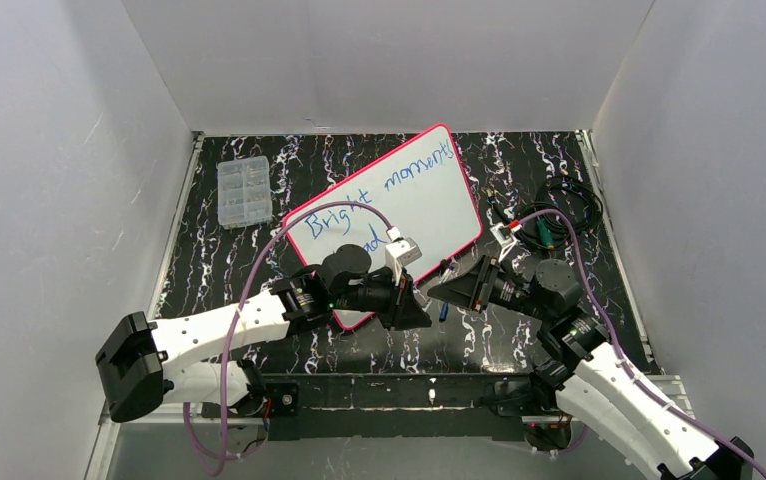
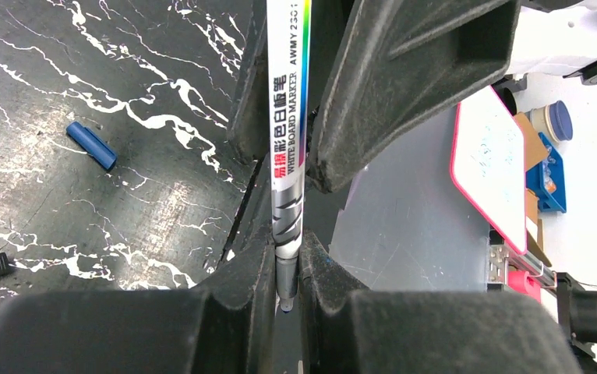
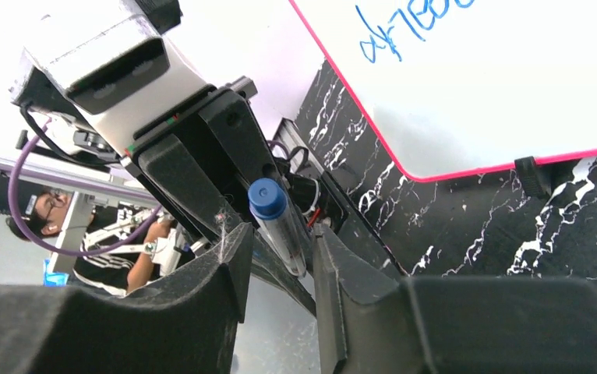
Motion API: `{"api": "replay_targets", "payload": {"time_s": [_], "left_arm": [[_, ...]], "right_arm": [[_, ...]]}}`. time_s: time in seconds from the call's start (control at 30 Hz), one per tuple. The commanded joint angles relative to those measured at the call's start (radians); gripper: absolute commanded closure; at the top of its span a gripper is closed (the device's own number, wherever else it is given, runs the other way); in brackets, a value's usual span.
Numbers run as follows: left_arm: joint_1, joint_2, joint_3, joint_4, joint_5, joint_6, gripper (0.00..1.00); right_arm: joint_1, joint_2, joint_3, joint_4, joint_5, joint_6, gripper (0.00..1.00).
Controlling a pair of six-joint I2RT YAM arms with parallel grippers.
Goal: Write a sentence on the whiteboard
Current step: Pass from the left arm to the right
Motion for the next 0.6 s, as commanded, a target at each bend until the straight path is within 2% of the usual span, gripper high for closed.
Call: {"api": "replay_targets", "payload": {"time_s": [0.0, 0.13, 0.27, 0.3, 0.33, 0.37, 0.4, 0.43, 0.47, 0.57], "left_arm": [[-0.005, -0.027, -0.013, 0.019, 0.022, -0.009, 1.0], [-0.005, -0.02, -0.012, 0.018, 0.025, -0.017, 1.0], [-0.005, -0.019, -0.007, 0.018, -0.001, -0.024, 1.0], [-0.005, -0.017, -0.007, 0.018, -0.022, -0.035, 1.0], [-0.005, -0.014, -0.008, 0.018, -0.05, -0.051, 0.95], [-0.005, -0.01, -0.01, 0.018, -0.086, -0.072, 0.72], [-0.005, -0.005, -0.014, 0.016, -0.123, -0.106, 0.56], [-0.005, 0.004, -0.016, 0.011, -0.156, -0.133, 0.45], [-0.005, 0.015, -0.017, 0.006, -0.179, -0.158, 0.39], [-0.005, 0.045, -0.025, -0.004, -0.251, -0.239, 0.34]], "right_arm": [[-0.004, -0.012, -0.009, 0.119, 0.042, 0.049, 0.6], [-0.004, -0.022, -0.019, 0.149, 0.064, 0.059, 0.71], [-0.004, -0.036, -0.01, 0.097, 0.108, 0.031, 0.97], [-0.004, -0.042, 0.005, 0.056, 0.145, 0.005, 0.99], [-0.003, -0.05, 0.028, -0.013, 0.197, -0.034, 0.99], [-0.005, -0.058, 0.079, -0.099, 0.261, -0.093, 0.99], [-0.004, -0.063, 0.126, -0.199, 0.362, -0.154, 0.99], [-0.004, -0.064, 0.175, -0.293, 0.432, -0.219, 0.99], [-0.004, -0.065, 0.221, -0.358, 0.52, -0.293, 0.99], [-0.004, -0.046, 0.323, -0.512, 0.808, -0.44, 0.99]]}}
